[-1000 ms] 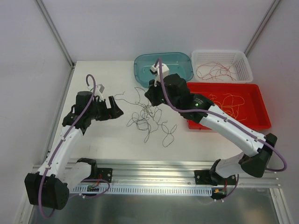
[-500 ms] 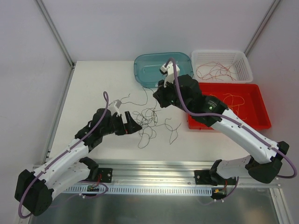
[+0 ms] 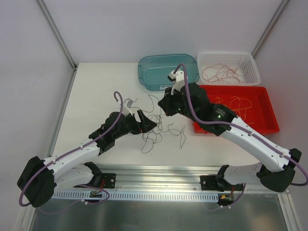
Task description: Untangle the cables
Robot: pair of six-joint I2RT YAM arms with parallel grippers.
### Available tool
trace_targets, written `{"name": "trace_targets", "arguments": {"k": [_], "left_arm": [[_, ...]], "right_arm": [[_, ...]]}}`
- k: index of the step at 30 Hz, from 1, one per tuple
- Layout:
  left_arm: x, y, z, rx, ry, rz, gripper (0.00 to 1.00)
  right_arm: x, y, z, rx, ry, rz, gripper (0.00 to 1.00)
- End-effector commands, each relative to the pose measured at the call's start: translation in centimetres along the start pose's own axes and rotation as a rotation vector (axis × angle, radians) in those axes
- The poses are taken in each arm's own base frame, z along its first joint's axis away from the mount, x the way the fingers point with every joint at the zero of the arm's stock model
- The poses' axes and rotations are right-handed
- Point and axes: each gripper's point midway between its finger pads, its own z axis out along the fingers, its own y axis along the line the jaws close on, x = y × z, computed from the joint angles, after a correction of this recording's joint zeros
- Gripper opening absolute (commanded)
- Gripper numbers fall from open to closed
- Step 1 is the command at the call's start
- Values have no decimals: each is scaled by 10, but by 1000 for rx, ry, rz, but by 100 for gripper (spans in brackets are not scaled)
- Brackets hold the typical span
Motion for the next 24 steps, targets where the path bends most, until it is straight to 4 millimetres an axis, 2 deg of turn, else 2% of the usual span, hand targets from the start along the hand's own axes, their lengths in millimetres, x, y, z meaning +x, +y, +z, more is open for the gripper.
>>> {"name": "trace_targets", "arguments": {"k": [1, 2, 6, 10, 14, 19, 22, 24], "left_arm": [[-19, -27, 8, 76, -118, -45, 88], [-14, -35, 7, 90, -116, -39, 88], [-14, -40, 4, 66, -169, -51, 89], [-25, -35, 6, -7, -241, -64, 88], [-22, -24, 21, -82, -228, -58, 85], [-19, -10, 39, -182, -236, -75, 81], [-21, -4, 46, -223, -249, -72, 75], [-22, 12, 45, -296, -270, -81, 63]], "right_arm": [[-18, 4, -7, 0, -80, 58, 1], [-16, 2, -6, 12, -78, 66, 1], [-10, -3, -4, 57, -76, 90, 1], [-4, -5, -1, 85, -65, 126, 1], [2, -1, 3, 90, -46, 152, 1], [2, 13, 4, 46, -34, 165, 1], [3, 14, 3, 47, -21, 148, 1], [0, 9, -1, 62, -29, 129, 1]]}}
